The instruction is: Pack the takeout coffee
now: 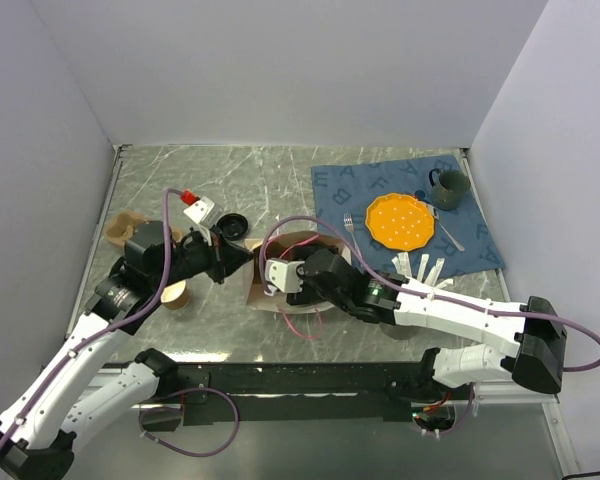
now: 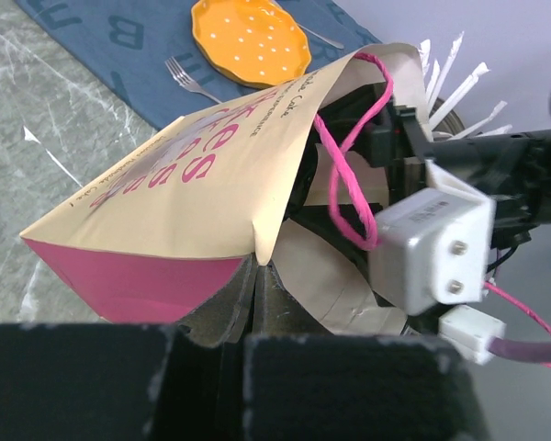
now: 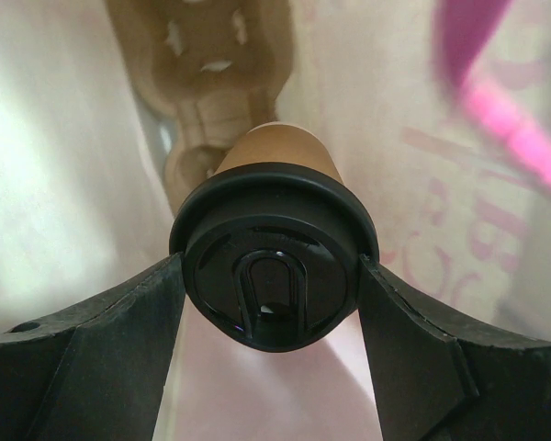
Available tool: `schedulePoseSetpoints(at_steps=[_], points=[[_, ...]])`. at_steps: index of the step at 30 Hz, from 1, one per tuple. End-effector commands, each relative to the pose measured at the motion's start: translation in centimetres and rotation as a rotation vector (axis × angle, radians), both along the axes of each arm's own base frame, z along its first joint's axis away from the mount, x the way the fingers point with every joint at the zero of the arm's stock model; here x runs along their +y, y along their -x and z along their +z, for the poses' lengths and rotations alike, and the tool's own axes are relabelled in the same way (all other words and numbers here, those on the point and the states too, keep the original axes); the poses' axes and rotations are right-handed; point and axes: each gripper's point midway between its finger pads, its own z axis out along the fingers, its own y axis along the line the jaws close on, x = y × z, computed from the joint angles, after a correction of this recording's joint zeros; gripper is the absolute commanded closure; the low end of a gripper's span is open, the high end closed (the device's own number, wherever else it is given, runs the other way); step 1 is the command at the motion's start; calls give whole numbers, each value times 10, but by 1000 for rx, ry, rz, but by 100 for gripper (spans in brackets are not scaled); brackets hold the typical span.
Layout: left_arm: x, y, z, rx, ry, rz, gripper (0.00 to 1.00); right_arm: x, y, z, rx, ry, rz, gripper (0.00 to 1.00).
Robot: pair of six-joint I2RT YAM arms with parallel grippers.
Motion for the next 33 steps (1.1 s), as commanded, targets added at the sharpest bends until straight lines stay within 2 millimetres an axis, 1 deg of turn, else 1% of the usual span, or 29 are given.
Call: schedulePoseSetpoints(at_steps=[1, 7, 11, 15, 23, 33], points=[[-4, 9, 18, -109, 28, -71, 99, -7, -1, -6, 2, 7, -19, 52], [-4, 9, 12, -112, 19, -79, 99, -8, -6, -12, 34, 17, -39, 53], [-5, 8, 13, -112, 16, -81, 99, -7, -9, -13, 42, 29, -40, 53], [-5, 7, 13, -114, 7, -84, 99, -8, -9, -21, 64, 45, -56, 53], [-4, 9, 17, -105, 15, -78, 99, -4, -13, -24, 65, 35, -75, 53], [-3, 10, 17, -79, 16, -72, 99, -2, -20, -25, 37, 18, -106, 53]])
